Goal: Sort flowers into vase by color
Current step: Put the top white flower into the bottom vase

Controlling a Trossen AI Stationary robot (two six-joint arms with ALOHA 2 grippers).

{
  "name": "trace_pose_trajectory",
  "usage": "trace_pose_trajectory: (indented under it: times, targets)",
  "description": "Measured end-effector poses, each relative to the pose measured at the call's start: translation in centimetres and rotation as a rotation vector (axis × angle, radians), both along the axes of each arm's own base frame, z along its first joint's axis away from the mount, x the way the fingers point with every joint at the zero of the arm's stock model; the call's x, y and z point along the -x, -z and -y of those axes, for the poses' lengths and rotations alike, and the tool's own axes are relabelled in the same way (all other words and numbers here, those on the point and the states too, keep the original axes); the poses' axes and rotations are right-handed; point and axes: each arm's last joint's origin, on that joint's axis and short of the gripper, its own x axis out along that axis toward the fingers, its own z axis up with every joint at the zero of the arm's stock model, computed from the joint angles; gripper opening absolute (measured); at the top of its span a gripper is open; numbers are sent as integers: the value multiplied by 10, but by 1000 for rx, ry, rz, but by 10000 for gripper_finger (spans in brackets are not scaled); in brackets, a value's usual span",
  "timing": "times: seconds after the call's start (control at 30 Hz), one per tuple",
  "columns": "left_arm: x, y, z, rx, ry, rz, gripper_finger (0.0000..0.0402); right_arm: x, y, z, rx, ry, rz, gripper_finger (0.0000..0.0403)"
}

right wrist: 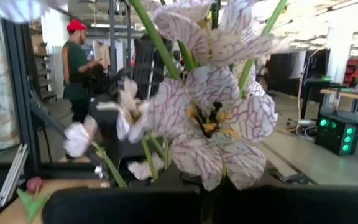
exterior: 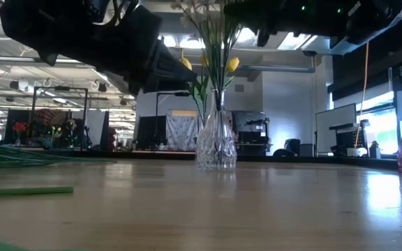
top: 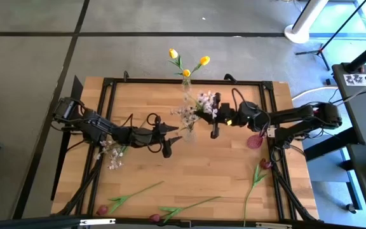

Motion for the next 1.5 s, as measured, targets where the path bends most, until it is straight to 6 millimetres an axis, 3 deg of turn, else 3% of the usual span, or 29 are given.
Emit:
trace_pose_trajectory:
  times: [0.33, 0.5, 0.8, 0.93, 1.13, 1.27, 1.5]
  targets:
    - [-1, -8, -5, -68, -23, 38, 204, -19, 40, 1, 19, -12, -178, 2]
    - [6, -25, 2, -74, 14, 78, 204, -25, 55, 2, 39, -13, -228, 15]
    - [29, -30, 18, -25, 74, -83, 204, -29, 68, 2, 115, -20, -294, 27]
    - [43, -29, 24, 44, 72, -207, 204, -26, 69, -1, 154, -28, -344, 74]
    - [74, -53, 19, 216, -63, -483, 204, -15, 56, -1, 150, -2, -404, 181]
    - [92, -56, 16, 406, -181, -615, 204, -5, 41, -2, 152, -1, -388, 240]
    - [106, -42, 27, 618, -262, -712, 204, 8, 19, -2, 154, 7, -323, 282]
